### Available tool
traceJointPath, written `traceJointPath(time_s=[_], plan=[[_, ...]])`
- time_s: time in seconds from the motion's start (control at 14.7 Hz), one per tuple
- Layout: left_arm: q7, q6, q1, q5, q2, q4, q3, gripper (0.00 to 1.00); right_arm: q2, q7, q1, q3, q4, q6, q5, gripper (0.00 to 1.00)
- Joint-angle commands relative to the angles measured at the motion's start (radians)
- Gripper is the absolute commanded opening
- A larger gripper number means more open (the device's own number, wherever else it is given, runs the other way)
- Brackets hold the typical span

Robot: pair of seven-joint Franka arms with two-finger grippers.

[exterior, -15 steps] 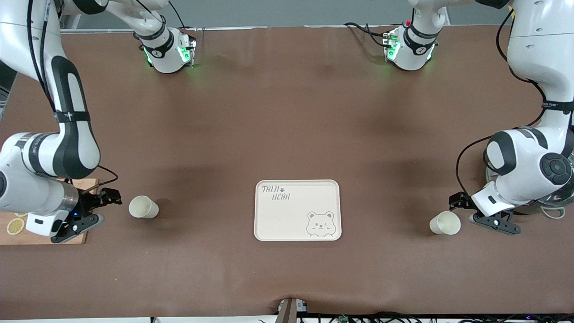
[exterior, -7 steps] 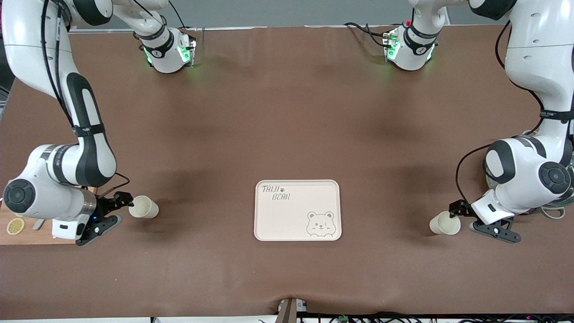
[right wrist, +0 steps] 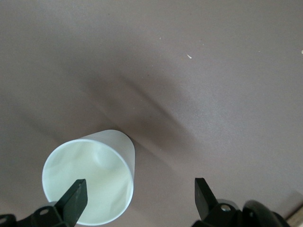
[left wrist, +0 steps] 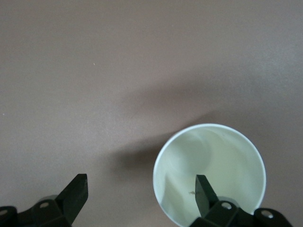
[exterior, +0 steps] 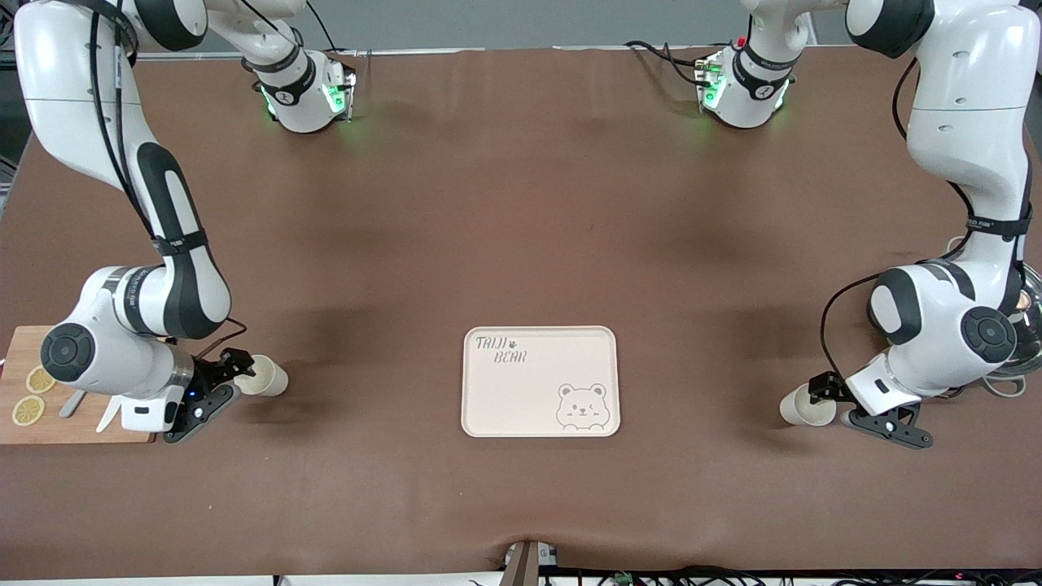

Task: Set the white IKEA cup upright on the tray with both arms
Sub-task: 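Close the left gripper on its cup while the right gripper grips its cup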

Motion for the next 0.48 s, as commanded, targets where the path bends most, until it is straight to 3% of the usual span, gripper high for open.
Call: traceJointPath(time_s=[0.0,0.07,0.14,0.41], plan=[[-0.001,0.004,-0.007,-0.023,0.019,0.031,-0.002,0.96,0.007,-0.028,-0.002,0.003,-0.002,0.021,0.011,1.00],[-0.047,0.004,-0.010,-0.023,0.013,0.031,-0.002,0.43,0.012,-0.028,-0.002,0.003,-0.002,0.033,0.011,1.00],[-0.113,0.002,-0.004,-0.016,0.010,0.028,0.000,0.00,0.019,-0.029,-0.002,0.003,-0.002,0.037,0.011,1.00],[-0.158,0.002,-0.007,-0.016,0.011,0.025,0.000,0.00,0.029,-0.036,0.001,0.003,-0.005,0.057,0.009,1.00]])
